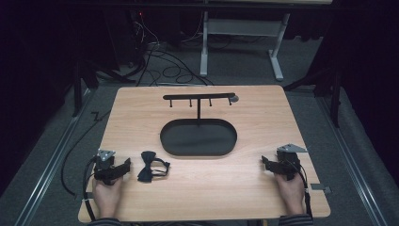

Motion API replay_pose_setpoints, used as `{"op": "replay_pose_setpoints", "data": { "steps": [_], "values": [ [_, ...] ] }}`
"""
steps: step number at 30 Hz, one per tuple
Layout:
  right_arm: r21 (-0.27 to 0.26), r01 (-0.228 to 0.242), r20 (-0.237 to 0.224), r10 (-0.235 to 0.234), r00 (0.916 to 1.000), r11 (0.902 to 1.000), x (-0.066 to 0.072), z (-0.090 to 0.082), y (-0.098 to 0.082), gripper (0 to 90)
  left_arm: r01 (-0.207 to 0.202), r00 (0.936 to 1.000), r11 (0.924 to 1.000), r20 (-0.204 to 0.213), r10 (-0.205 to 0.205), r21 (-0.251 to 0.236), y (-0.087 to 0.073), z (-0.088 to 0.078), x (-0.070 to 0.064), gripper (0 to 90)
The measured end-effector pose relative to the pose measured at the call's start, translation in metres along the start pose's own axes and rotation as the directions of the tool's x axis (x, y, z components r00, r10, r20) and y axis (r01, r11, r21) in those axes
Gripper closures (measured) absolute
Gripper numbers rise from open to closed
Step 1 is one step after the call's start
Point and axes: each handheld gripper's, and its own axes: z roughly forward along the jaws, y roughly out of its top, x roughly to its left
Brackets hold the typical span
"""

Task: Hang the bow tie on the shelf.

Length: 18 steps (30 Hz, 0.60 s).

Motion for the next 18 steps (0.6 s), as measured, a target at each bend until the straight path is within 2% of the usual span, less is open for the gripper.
{"op": "replay_pose_setpoints", "data": {
  "steps": [18],
  "values": [
    [0.000, -0.001, -0.002, 0.001, 1.0000, 1.0000, -0.0002, -0.0001, -0.0001, 30.2, -0.005, 0.9999, 1.0000, 0.009, 0.005, 0.002, 0.0003, 0.0001, 0.0000, 28.7]
  ]
}}
